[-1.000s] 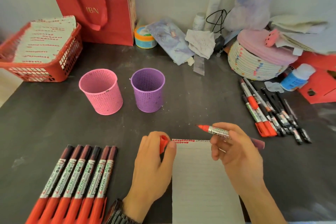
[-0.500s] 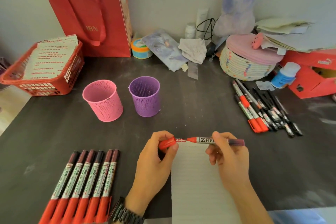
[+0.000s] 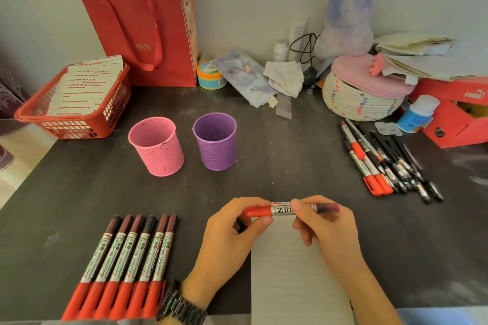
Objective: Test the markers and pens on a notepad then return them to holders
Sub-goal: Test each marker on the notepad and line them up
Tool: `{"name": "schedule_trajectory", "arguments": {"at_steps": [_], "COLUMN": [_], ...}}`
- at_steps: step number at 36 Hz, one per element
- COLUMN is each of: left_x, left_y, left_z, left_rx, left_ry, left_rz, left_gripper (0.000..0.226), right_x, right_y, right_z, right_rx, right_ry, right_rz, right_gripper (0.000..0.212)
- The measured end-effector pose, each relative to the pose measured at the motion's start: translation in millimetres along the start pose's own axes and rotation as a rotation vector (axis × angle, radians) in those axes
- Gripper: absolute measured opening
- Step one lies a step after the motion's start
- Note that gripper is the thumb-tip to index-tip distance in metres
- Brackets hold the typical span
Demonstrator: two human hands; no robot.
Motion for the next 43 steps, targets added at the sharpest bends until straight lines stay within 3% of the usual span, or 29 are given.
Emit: {"name": "schedule_trajectory", "arguments": {"at_steps": [8, 13, 23, 26, 29, 33, 39, 43], "left_x": [-1, -3, -2, -3, -9, -15, -17, -7], "left_y": [-28, -49, -85, -88, -91, -87, -58, -46], "left_z": [27, 45, 56, 60, 66, 79, 88, 84], "left_rx": [0.052, -0.046, -0.042, 0.184, 0.645, 1.121, 1.312, 1.38], "left_ry": [0.033, 0.056, 0.085, 0.076, -0.003, -0.136, -0.218, -0.248], "left_rz": [-0.091, -0.148, -0.175, -0.158, 0.005, 0.152, 0.333, 0.339], "left_gripper": [0.025, 0.022, 0.025, 0.052, 0.066, 0.037, 0.047, 0.049], "right_x": [20, 40, 59, 63, 68, 78, 94, 104], "right_y": [-4, 12, 46, 57, 68, 83, 91, 84], "right_z": [-37, -50, -47, -45, -41, -37, -31, -27], "right_rx": [0.246, 0.386, 0.294, 0.19, 0.073, 0.013, -0.085, -0.158], "right_ry": [0.022, -0.11, -0.132, -0.095, -0.01, 0.061, 0.103, 0.151], "right_rz": [-0.23, -0.161, -0.064, -0.053, -0.049, -0.064, 0.064, 0.119], "right_gripper": [0.023, 0.027, 0.028, 0.034, 0.038, 0.039, 0.037, 0.038]}}
Point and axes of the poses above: each hand's wrist, its own x-axis away from the middle knuckle, its own y-axis out of the palm, z = x × y, the point moved 3 cm from there along -x, towards the middle knuckle, and after that the axes turned 5 degrees about y, right-handed, at the moved point
